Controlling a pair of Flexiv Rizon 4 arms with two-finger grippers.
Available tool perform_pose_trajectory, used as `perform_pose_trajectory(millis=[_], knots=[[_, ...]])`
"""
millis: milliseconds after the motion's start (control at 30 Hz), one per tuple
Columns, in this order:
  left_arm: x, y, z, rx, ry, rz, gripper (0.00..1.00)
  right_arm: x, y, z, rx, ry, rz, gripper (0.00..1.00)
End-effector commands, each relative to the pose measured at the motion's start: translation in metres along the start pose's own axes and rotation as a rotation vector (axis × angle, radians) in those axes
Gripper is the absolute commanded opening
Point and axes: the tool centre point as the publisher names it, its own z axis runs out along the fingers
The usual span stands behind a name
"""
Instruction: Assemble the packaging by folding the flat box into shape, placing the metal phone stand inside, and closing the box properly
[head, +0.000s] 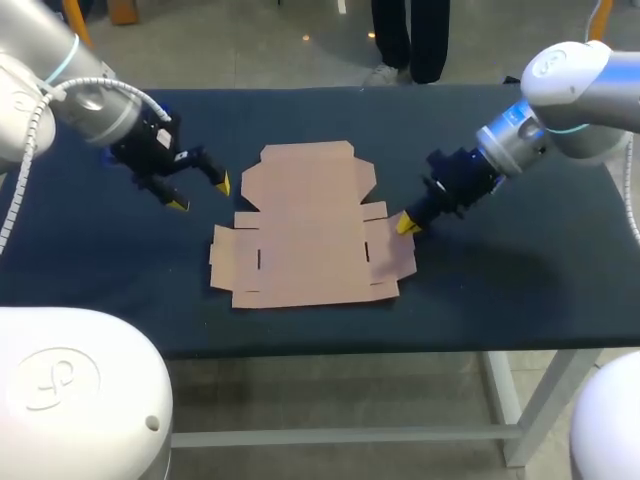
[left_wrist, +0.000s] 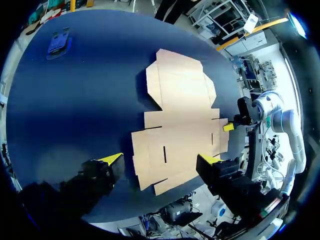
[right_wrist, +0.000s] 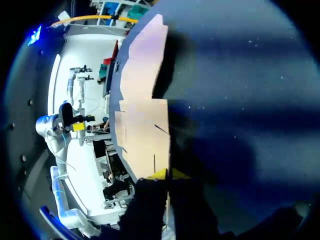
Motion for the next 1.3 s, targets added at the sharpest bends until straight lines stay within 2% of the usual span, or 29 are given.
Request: perform_pose_trajectory(millis=[33,600,633,700,733,833,1200,1300], knots=[[0.002,0.000,0.000,-0.002,-0.007,0.001,1.00,-0.004,0.006,-0.001,0.031,0.018,0.000,0.00],[0.003,0.000,0.001,-0.004,-0.007,-0.002,1.00,-0.004,-0.001,0.005,0.026,0.012,0.023,0.00],[0.003,0.000,0.001,-0.004,-0.007,-0.002,1.00,-0.004,-0.001,0.005,0.025,0.012,0.024,0.04],[0.003,0.000,0.001,-0.004,-0.007,-0.002,1.00,-0.005,-0.002,0.005,0.021,0.012,0.029,0.62],[0.003,0.000,0.001,-0.004,-0.007,-0.002,1.00,-0.005,-0.003,0.004,0.017,0.010,0.033,0.98],[0.002,0.000,0.001,-0.004,-0.009,-0.003,1.00,-0.005,-0.005,-0.002,0.001,0.003,0.036,1.00],[0.000,-0.011,0.002,0.028,-0.003,0.036,1.00,0.010,-0.014,-0.055,-0.063,-0.062,-0.039,1.00],[0.000,-0.015,0.001,0.053,-0.014,0.059,1.00,0.011,-0.011,-0.071,-0.086,-0.110,-0.063,1.00]])
